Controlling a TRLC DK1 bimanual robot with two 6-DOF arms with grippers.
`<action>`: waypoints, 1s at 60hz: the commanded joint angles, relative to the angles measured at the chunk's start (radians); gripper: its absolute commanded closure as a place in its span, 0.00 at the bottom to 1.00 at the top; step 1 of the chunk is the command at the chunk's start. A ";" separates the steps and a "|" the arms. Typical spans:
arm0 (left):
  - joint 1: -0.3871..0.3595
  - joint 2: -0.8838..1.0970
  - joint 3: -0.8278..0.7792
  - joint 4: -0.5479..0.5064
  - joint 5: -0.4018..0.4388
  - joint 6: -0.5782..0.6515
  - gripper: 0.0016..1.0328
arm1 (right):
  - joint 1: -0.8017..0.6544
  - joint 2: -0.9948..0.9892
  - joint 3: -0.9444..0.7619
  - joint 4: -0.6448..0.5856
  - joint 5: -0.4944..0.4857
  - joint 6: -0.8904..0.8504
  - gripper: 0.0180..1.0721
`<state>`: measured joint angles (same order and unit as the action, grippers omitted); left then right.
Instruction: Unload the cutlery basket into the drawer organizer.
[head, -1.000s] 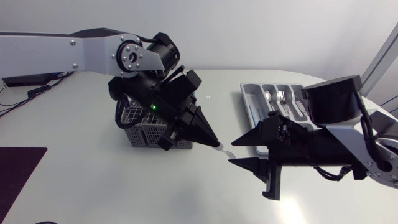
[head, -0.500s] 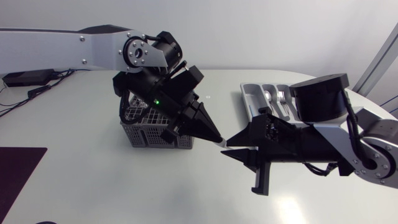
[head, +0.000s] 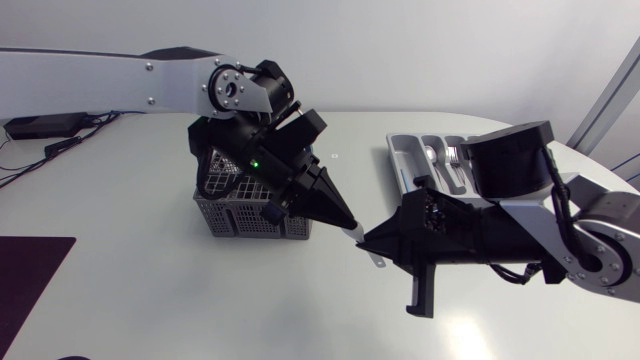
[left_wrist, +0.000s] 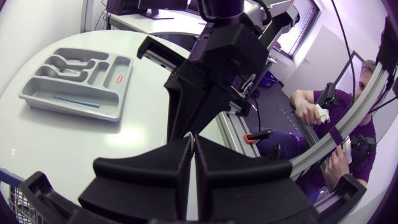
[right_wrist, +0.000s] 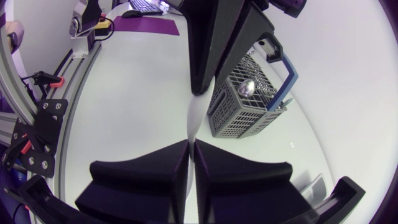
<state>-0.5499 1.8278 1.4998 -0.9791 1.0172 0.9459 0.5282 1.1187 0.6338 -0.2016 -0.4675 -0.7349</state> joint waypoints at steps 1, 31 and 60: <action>0.034 0.037 0.060 -0.001 0.009 -0.002 0.83 | -0.005 0.009 0.009 -0.022 -0.011 -0.004 0.95; 0.136 0.002 0.142 0.117 0.017 -0.214 0.07 | -0.203 -0.039 -0.042 -0.078 -0.019 -0.187 0.95; 0.080 -0.119 -0.108 0.381 -0.540 -0.453 0.10 | -0.537 -0.063 -0.214 0.119 0.121 -0.554 0.95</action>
<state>-0.4561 1.7378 1.4422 -0.6209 0.5186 0.5400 0.0143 1.0657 0.4725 -0.1242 -0.3645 -1.2095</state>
